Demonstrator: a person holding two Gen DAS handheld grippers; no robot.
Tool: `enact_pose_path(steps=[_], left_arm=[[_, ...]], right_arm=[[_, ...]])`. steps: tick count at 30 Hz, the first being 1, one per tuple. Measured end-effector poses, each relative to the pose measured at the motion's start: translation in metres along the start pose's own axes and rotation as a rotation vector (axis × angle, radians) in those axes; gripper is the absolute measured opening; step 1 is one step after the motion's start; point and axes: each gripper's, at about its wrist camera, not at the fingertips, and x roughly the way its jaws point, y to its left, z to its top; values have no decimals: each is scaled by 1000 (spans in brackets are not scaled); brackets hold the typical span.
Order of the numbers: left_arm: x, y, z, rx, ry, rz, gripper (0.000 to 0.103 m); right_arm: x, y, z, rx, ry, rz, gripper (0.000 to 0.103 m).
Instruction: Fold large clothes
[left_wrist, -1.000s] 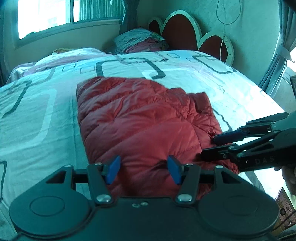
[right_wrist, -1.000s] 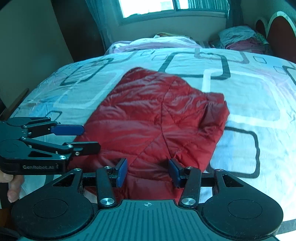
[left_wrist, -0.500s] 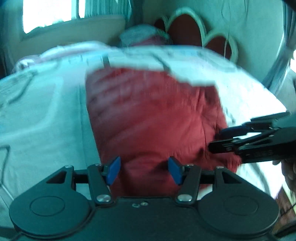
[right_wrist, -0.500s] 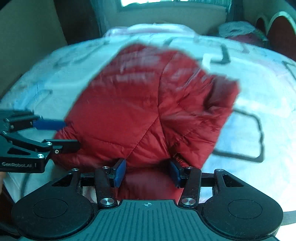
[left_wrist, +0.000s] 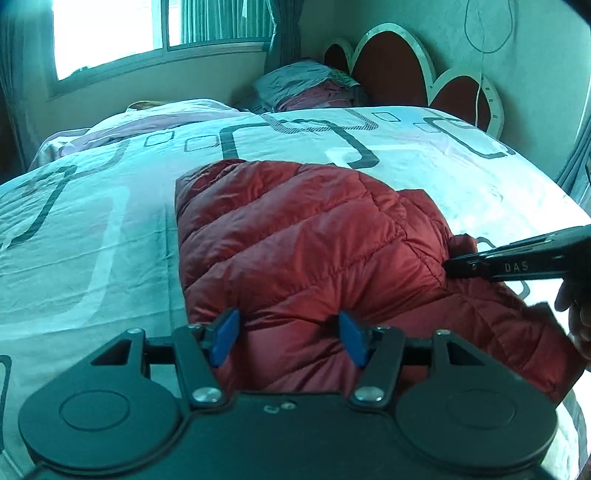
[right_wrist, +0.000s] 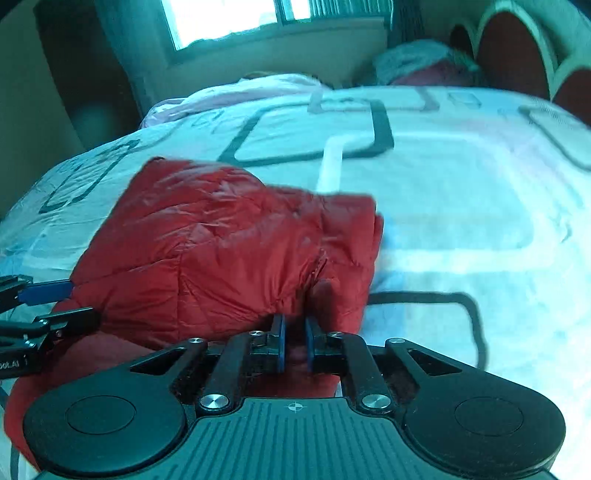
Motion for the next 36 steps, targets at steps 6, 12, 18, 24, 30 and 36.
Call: enact_pose_path(steps=[6, 12, 18, 24, 30, 36], left_arm=[[-33, 20, -6, -87, -64, 0, 99], [-21, 47, -9, -231, 1, -86, 96], [3, 64, -8, -363, 42, -138, 90], [22, 66, -8, -430, 79, -189, 90], [32, 56, -5, -397, 88, -206, 86], [19, 56, -4, -331, 69, -224, 69]], right_arm=[[-49, -34, -4, 202, -83, 96, 85], [-39, -70, -22, 420, 9, 263, 77], [-10, -77, -25, 516, 84, 356, 77], [8, -64, -15, 473, 107, 411, 77], [27, -58, -5, 428, 136, 438, 64], [19, -45, 0, 383, 115, 461, 35]])
